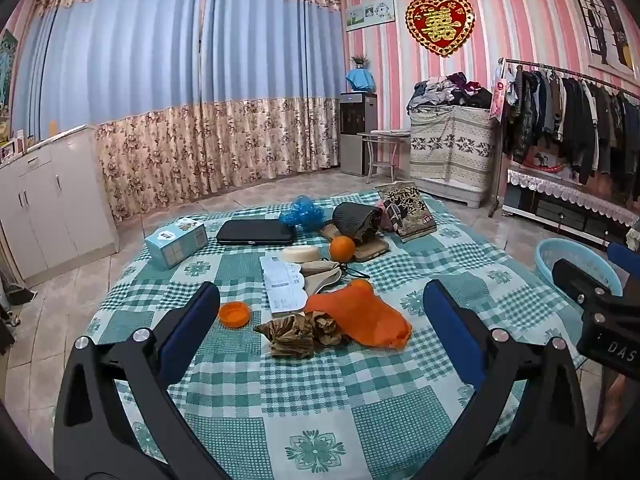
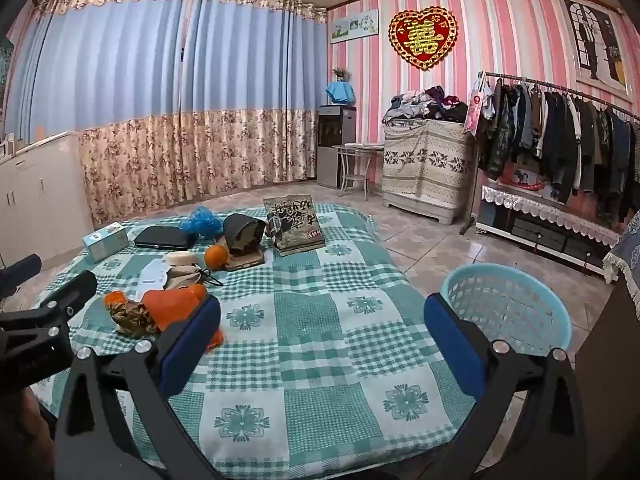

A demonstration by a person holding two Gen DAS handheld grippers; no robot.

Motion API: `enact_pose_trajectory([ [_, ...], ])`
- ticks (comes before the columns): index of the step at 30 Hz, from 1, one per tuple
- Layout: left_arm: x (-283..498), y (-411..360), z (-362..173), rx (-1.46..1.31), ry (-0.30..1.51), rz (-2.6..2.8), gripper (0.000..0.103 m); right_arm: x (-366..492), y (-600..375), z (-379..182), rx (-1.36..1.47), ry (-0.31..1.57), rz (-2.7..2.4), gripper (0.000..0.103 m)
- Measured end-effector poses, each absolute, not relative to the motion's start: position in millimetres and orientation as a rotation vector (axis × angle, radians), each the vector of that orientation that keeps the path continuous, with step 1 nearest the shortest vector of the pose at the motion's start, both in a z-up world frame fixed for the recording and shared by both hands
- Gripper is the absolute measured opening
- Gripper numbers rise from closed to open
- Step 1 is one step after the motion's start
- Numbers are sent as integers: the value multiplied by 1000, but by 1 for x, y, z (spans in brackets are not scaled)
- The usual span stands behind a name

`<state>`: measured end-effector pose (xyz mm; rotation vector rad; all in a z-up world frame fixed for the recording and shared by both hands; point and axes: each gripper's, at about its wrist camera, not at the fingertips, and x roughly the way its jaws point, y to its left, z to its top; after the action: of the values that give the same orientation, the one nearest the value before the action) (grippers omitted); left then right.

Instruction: Collect trash

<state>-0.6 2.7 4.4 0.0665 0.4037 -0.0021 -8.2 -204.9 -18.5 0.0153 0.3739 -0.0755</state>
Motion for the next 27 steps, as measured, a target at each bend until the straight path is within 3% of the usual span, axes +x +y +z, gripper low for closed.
enact_pose_trajectory([
  [27,-2,16,0,23,398,18,98,-10,-205,-16,16,364,-73,99],
])
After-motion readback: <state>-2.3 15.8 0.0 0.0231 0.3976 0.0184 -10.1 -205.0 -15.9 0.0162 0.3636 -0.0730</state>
